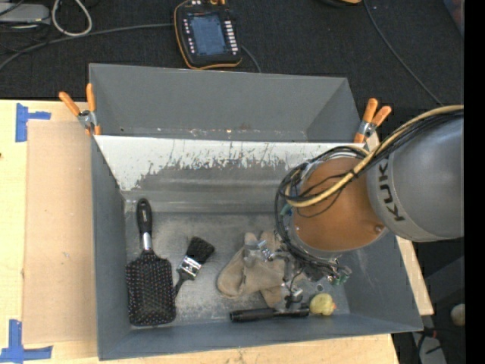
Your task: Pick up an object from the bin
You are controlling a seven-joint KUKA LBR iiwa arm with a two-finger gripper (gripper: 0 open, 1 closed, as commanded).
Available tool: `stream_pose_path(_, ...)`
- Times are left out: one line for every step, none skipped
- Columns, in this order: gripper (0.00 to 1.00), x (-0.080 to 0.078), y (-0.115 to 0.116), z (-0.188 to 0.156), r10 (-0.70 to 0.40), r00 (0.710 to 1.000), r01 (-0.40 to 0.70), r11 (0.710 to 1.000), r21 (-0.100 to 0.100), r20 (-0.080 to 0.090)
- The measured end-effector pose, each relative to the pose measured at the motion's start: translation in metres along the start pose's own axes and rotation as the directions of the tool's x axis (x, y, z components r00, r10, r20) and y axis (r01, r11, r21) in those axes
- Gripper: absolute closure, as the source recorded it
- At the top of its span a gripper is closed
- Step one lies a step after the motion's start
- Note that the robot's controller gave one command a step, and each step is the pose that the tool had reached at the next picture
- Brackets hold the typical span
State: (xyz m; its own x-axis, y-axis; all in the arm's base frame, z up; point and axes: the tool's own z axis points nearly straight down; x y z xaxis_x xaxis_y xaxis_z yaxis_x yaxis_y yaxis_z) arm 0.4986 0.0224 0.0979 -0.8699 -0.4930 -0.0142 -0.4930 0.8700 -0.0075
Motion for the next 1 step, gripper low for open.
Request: stream_pose_path(0.0,-0.0036,-0.0084,0.027,-0.374,0.928,0.374,0.928,0.008,0.006)
